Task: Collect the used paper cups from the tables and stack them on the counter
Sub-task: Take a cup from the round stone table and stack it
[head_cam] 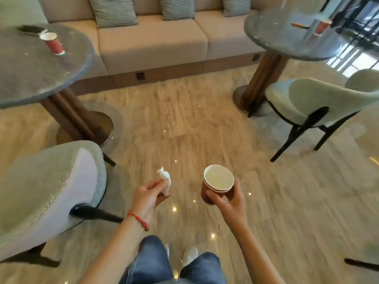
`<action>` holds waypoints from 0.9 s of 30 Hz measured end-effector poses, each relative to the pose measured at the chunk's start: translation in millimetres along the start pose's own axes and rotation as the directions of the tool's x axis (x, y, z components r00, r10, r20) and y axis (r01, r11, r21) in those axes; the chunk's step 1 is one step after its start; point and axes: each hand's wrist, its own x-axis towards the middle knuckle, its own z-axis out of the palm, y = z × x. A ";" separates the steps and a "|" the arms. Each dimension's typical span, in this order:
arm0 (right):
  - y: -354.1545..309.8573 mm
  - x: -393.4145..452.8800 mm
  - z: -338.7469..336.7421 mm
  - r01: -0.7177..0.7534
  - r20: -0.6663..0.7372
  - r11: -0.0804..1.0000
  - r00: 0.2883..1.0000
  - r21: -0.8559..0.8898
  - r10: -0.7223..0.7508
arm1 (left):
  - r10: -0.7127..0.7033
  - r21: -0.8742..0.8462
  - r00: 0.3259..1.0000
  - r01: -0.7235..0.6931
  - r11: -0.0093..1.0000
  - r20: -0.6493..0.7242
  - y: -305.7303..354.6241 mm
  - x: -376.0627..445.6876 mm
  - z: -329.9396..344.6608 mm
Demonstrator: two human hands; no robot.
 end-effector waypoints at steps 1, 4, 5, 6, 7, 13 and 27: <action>-2.1 10.2 7.7 0.001 0.038 1.000 0.999 0.010 -0.001 | 0.011 -0.014 1.000 -0.011 1.000 -0.028 5.5 5.1 -3.1; -10.2 39.7 30.8 0.004 0.136 1.000 0.991 0.023 -0.007 | 0.037 -0.052 0.994 -0.042 0.998 -0.102 22.5 22.7 -8.0; -13.2 49.4 37.9 0.003 0.163 1.000 0.987 0.029 -0.007 | 0.043 -0.062 0.992 -0.050 0.997 -0.115 28.8 29.4 -8.4; -15.2 60.4 44.7 0.002 0.187 0.999 0.982 0.035 -0.008 | 0.049 -0.072 0.991 -0.059 0.996 -0.125 34.8 37.9 -8.3; -16.8 72.2 51.4 0.001 0.204 0.999 0.979 0.039 -0.009 | 0.053 -0.078 0.990 -0.064 0.995 -0.134 40.9 47.6 -8.3; -33.6 155.6 98.0 0.010 0.238 0.999 0.971 0.041 -0.019 | 0.042 -0.136 0.987 -0.063 0.989 -0.156 82.2 124.8 -6.2; -107.1 372.3 214.4 0.033 0.202 0.999 0.979 0.021 -0.037 | 0.093 -0.079 0.991 -0.100 0.992 -0.092 255.9 344.9 10.5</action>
